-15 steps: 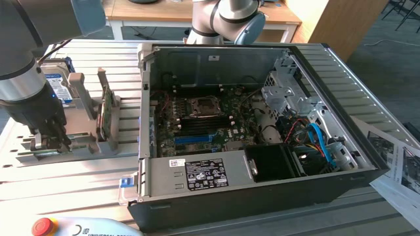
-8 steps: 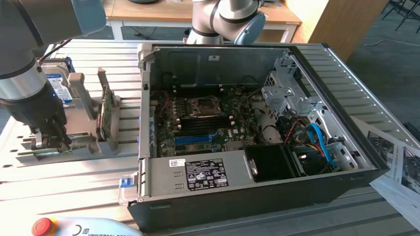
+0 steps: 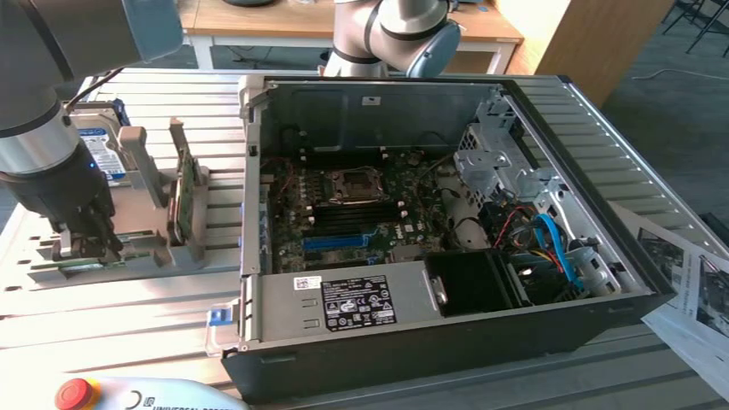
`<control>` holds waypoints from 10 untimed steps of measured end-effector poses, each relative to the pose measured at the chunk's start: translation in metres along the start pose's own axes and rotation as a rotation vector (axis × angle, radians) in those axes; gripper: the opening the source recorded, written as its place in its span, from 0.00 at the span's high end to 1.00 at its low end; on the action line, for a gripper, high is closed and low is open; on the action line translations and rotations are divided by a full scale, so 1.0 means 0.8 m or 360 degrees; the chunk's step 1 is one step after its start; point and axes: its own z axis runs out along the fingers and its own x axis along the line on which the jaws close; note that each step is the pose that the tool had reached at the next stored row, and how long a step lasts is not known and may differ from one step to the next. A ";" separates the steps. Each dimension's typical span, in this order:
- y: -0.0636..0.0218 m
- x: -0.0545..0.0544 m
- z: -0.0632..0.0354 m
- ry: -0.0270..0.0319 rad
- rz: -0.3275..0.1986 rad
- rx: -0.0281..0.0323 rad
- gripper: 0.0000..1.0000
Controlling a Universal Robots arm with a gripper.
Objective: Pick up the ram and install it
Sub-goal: 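Pick up the ram and move it above insertion slot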
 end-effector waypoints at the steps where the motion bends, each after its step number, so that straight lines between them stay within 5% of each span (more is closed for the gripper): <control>1: 0.000 0.000 0.000 0.00001 0.0000 0.00000 0.76; 10: 0.001 0.000 0.002 0.00013 0.0000 -0.00001 0.76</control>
